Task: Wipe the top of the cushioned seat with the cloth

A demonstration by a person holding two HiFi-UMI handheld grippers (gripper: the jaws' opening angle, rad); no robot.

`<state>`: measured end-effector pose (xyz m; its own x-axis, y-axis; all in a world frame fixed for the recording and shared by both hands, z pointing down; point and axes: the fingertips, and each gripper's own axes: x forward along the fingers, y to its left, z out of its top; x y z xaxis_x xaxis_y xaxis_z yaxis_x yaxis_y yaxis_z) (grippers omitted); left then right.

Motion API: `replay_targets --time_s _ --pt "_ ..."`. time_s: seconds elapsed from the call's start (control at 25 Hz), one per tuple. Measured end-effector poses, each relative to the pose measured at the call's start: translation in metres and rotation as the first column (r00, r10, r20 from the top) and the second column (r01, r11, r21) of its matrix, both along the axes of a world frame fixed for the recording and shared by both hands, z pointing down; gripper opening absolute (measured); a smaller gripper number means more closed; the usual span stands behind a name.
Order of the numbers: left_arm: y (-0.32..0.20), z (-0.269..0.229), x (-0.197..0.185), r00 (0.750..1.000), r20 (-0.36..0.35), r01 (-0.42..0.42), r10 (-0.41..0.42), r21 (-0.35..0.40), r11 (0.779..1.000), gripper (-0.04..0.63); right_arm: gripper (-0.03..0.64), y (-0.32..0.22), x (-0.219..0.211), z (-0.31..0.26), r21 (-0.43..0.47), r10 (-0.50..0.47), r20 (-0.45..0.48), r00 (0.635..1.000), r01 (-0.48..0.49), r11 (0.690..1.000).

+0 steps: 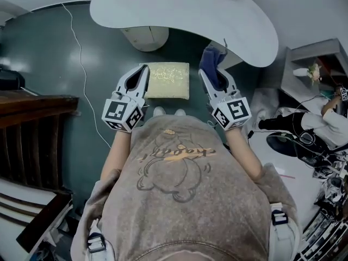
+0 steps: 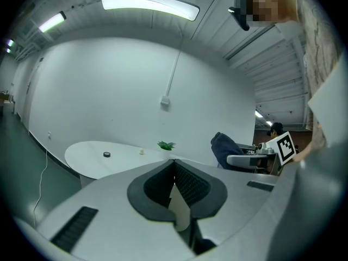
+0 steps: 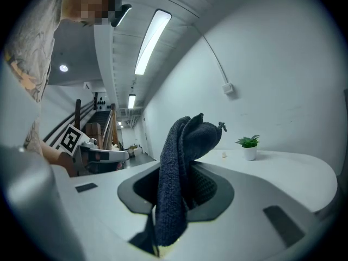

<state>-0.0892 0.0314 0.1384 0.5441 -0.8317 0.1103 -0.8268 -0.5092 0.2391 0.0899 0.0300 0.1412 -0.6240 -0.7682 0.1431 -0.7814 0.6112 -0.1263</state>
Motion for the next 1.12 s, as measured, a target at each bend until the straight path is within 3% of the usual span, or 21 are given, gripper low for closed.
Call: replay_targets --time_s 0.28,1.12 --pt "-0.006 0.025 -0.017 0.999 -0.016 0.038 -0.038 -0.037 0.999 0.018 0.114 -0.003 -0.018 0.024 -0.026 -0.008 -0.002 1.0 0.008 1.0" --pt "-0.003 0.029 -0.028 0.998 0.009 0.056 -0.055 -0.051 0.997 0.018 0.112 -0.005 -0.018 0.031 -0.036 0.038 -0.031 0.999 -0.039 0.999"
